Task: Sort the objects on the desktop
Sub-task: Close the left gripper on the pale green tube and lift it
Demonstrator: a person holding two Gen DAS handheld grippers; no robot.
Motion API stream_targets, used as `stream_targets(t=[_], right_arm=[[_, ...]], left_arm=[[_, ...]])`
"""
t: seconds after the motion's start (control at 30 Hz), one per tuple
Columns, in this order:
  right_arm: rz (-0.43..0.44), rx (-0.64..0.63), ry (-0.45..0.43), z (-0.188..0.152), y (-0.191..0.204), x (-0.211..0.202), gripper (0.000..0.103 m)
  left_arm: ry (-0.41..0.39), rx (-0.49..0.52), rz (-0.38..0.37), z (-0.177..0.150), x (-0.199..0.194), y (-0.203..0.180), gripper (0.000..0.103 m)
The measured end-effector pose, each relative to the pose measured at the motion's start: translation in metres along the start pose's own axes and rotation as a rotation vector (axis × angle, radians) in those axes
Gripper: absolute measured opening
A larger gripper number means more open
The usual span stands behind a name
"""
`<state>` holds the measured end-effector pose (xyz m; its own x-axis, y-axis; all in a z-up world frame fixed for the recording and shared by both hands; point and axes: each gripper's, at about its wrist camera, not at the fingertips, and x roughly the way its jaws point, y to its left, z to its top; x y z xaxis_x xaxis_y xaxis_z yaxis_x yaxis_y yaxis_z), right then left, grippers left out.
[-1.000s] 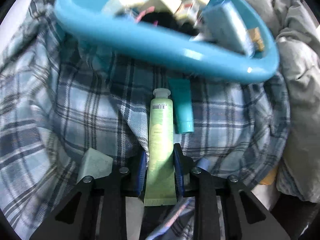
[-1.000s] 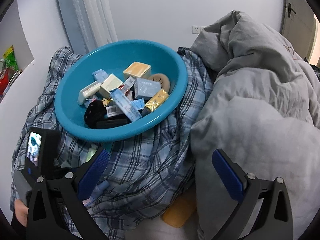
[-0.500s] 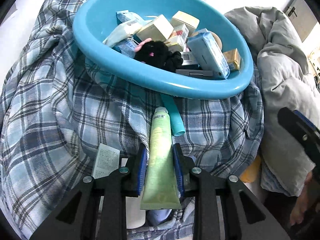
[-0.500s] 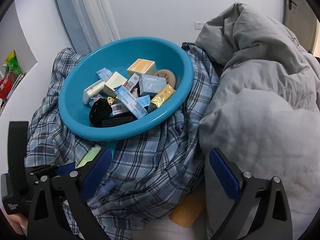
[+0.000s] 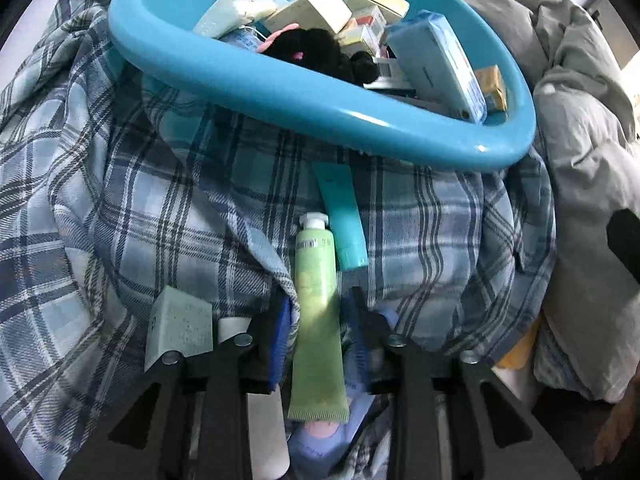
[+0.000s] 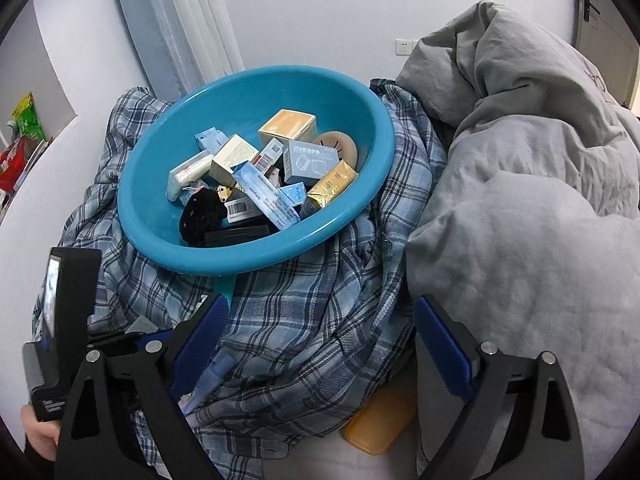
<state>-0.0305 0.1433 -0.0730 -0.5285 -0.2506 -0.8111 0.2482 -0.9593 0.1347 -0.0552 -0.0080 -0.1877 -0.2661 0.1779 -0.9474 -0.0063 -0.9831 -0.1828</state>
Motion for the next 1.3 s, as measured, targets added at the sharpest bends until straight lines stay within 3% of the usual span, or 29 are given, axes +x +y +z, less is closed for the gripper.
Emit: stream_targets(t=[0.07, 0.13, 0.2, 0.23, 0.27, 0.37, 0.57, 0.77, 0.97, 1.03, 1.3], right_arm=[[0.003, 0.004, -0.001, 0.001, -0.002, -0.001, 0.093], [0.004, 0.007, -0.004, 0.002, -0.003, -0.002, 0.093], [0.006, 0.010, -0.006, 0.002, -0.005, -0.003, 0.093], [0.007, 0.011, -0.007, 0.002, -0.005, -0.003, 0.093], [0.008, 0.012, -0.008, 0.002, -0.006, -0.004, 0.093], [0.009, 0.014, -0.008, 0.003, -0.009, -0.004, 0.093], [0.013, 0.025, -0.008, 0.003, -0.014, -0.004, 0.093], [0.013, 0.024, -0.008, 0.003, -0.014, -0.004, 0.093], [0.012, 0.026, -0.012, 0.003, -0.016, -0.005, 0.093], [0.011, 0.030, -0.016, 0.003, -0.017, -0.006, 0.093], [-0.004, 0.020, -0.014, 0.003, -0.015, -0.004, 0.093]], left_arm=[[-0.042, 0.004, -0.006, 0.002, -0.002, -0.001, 0.062], [-0.068, 0.003, 0.001, 0.005, -0.002, -0.002, 0.062], [-0.056, -0.005, 0.013, 0.008, 0.003, -0.002, 0.056], [-0.048, -0.009, 0.024, 0.008, 0.005, -0.001, 0.039], [-0.048, -0.009, 0.047, 0.009, 0.007, -0.001, 0.030], [-0.049, -0.009, 0.037, 0.010, 0.004, 0.002, 0.025], [-0.038, 0.009, 0.027, 0.012, -0.001, 0.004, 0.025], [-0.004, 0.060, 0.095, 0.016, 0.015, -0.006, 0.030], [-0.008, -0.019, 0.020, 0.021, -0.005, 0.009, 0.025], [-0.054, -0.015, 0.002, 0.021, -0.026, 0.012, 0.025], [-0.093, -0.018, -0.038, 0.025, -0.057, 0.018, 0.023]])
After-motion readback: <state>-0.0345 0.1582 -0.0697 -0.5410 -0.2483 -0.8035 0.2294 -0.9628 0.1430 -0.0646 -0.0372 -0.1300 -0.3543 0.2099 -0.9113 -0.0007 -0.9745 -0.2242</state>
